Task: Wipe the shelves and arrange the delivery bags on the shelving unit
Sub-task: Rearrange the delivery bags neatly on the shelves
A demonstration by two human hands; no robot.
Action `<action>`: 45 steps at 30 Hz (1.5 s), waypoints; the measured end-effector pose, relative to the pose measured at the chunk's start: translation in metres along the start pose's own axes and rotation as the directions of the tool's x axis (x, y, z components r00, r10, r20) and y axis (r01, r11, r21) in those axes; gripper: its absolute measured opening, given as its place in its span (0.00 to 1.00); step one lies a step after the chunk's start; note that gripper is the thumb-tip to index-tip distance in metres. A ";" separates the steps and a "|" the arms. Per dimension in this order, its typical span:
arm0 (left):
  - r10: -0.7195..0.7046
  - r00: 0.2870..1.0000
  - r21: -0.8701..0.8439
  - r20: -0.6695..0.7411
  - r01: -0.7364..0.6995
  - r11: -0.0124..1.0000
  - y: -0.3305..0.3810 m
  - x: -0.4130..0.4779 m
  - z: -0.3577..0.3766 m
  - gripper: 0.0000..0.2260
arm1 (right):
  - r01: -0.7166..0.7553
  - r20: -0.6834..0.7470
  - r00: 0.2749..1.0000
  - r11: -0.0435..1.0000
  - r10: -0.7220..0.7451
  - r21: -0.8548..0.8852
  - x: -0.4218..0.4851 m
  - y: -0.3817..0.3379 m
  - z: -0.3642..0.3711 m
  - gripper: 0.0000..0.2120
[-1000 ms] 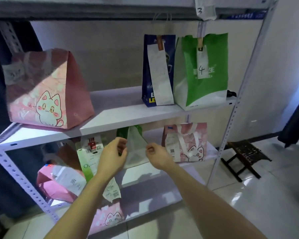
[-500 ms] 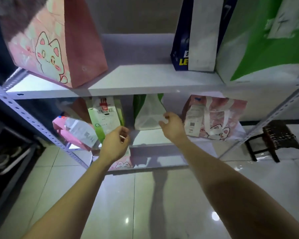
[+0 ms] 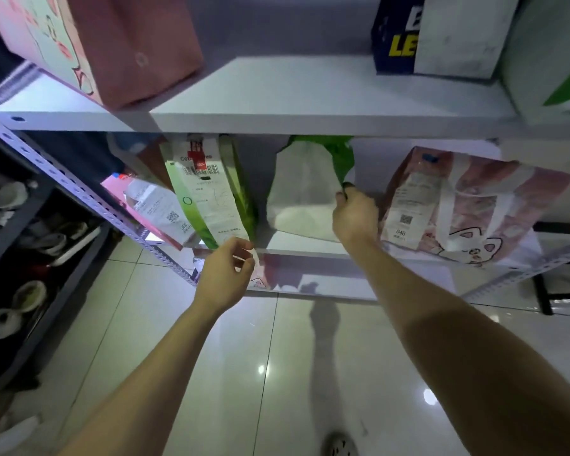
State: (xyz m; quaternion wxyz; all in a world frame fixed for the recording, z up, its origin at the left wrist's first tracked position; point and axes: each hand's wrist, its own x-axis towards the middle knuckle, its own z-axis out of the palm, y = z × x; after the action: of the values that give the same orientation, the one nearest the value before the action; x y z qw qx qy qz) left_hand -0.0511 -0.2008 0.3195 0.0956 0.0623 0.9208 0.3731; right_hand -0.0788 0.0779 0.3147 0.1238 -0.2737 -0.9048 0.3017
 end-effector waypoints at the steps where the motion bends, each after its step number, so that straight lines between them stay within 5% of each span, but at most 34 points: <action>1: -0.010 1.000 -0.012 -0.009 0.010 1.000 -0.001 -0.003 -0.002 0.08 | -0.009 -0.002 1.000 1.000 0.009 0.030 -0.013 0.003 -0.003 0.11; 5: -0.015 1.000 -0.006 -0.012 0.015 1.000 0.000 -0.019 -0.006 0.13 | -0.043 -0.064 0.997 0.992 0.051 0.122 -0.068 0.019 -0.007 0.10; 9: 0.024 0.997 -0.081 0.076 -0.017 0.997 0.005 -0.033 -0.009 0.29 | -0.032 -0.040 0.998 0.973 0.042 0.228 -0.117 0.022 -0.001 0.09; 15: 0.134 0.970 -0.127 0.204 -0.110 0.986 0.010 -0.066 -0.015 0.22 | -0.127 -0.012 0.990 0.941 0.138 0.313 -0.192 0.028 -0.019 0.13; 19: 0.122 0.912 -0.244 0.391 -0.025 0.969 0.006 -0.087 -0.024 0.35 | -0.217 0.062 0.976 0.901 0.210 0.376 -0.237 0.024 -0.031 0.08; 21: 0.107 0.926 -0.217 0.363 -0.028 0.976 0.002 -0.094 -0.020 0.25 | -0.223 0.144 0.973 0.904 0.182 0.366 -0.256 0.018 -0.036 0.08; 23: 0.046 0.983 -0.192 0.175 -0.012 0.981 -0.008 -0.093 -0.019 0.03 | -0.243 0.268 0.953 0.878 0.137 0.413 -0.272 0.012 -0.044 0.10; 26: -0.113 0.991 -0.392 0.068 0.130 0.911 -0.018 -0.094 -0.022 0.11 | -0.274 0.264 0.951 0.833 0.161 0.480 -0.288 0.021 -0.058 0.13; 30: -0.245 0.960 -0.531 0.133 0.278 0.800 -0.029 -0.100 -0.027 0.09 | -0.336 0.107 0.942 0.889 0.318 0.311 -0.285 0.063 -0.048 0.13; 34: -0.322 0.927 -0.559 0.191 0.372 0.741 -0.050 -0.097 -0.015 0.07 | -0.462 0.402 0.856 0.831 0.326 0.311 -0.268 0.085 -0.023 0.34; 39: -0.324 0.927 -0.533 0.190 0.375 0.758 -0.053 -0.098 0.017 0.08 | -0.522 0.523 0.805 0.753 0.280 0.400 -0.260 0.117 0.002 0.10; 42: -0.391 0.905 -0.499 0.168 0.420 0.758 -0.068 -0.100 0.038 0.15 | -0.517 0.461 0.829 0.750 0.317 0.412 -0.266 0.151 0.012 0.09; 45: -0.406 0.833 -0.451 0.377 0.548 0.705 -0.075 -0.118 0.061 0.24 | -0.515 0.415 0.842 0.742 0.345 0.429 -0.269 0.174 0.022 0.12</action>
State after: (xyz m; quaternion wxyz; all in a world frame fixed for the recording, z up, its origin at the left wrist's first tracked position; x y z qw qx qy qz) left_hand 0.0742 -0.2352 0.2398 0.3180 -0.1630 0.7412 0.5683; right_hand 0.2064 0.0298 0.1747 -0.0231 -0.3823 -0.7056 0.5962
